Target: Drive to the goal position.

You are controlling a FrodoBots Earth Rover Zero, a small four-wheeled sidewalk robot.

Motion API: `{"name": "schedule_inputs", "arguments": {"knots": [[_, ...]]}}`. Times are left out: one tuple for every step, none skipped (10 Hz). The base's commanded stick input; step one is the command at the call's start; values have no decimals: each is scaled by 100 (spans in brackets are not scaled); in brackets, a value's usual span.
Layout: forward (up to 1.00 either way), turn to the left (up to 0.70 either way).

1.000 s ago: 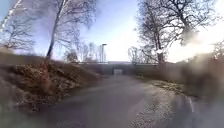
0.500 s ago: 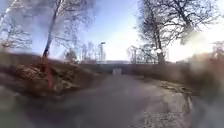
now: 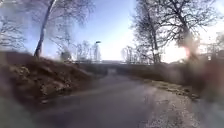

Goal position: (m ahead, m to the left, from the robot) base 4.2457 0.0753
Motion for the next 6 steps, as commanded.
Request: {"name": "schedule_inputs", "arguments": {"knots": [[85,0],[85,0],[85,0],[85,0],[85,0],[85,0]]}}
